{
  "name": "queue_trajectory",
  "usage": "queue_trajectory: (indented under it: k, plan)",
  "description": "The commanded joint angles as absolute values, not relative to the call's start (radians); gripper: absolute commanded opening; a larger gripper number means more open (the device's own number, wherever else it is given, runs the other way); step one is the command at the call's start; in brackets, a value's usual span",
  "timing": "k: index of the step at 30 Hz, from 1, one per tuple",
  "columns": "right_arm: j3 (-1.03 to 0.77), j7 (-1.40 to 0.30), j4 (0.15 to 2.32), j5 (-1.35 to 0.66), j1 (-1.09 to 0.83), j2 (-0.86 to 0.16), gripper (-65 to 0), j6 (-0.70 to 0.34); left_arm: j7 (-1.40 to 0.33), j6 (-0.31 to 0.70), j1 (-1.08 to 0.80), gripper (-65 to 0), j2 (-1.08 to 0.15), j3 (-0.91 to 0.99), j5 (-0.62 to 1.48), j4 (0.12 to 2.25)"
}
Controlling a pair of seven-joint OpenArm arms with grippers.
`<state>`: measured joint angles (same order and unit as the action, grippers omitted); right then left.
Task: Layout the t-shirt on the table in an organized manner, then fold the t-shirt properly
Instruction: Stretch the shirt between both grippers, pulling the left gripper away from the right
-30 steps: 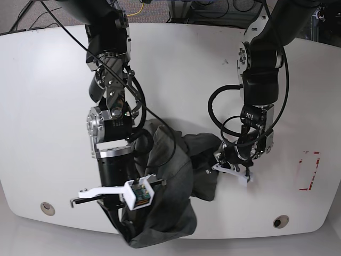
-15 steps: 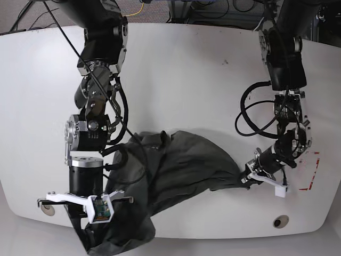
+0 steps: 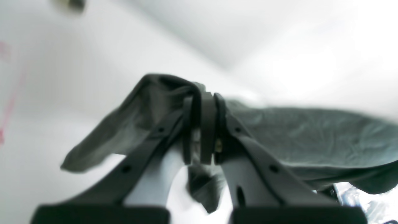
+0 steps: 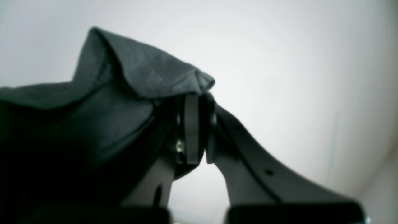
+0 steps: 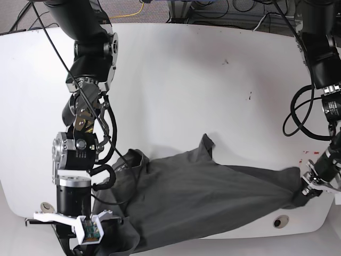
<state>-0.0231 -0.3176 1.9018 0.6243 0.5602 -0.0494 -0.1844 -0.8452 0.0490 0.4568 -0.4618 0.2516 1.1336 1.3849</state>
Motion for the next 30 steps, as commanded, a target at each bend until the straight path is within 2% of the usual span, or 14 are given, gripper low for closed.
queue_trajectory:
  k: [1, 14, 30]
  plan:
    - [-0.025, -0.291, 1.886, 0.628, 0.627, -0.05, -65.0, -0.168, -0.822, 0.082, 0.521, -65.0, -0.518, 0.262, 1.19, 1.423]
    - [-0.024, -0.289, 1.776, 0.628, 0.766, -0.047, -65.0, -0.168, -0.823, 0.12, 0.679, -65.0, -0.687, 0.282, 1.314, 1.425]
    - [-0.024, -0.288, 1.589, 0.628, 0.97, -0.047, -65.0, -0.228, -0.851, 0.122, 0.932, -65.0, -0.765, 0.277, 1.32, 1.345]
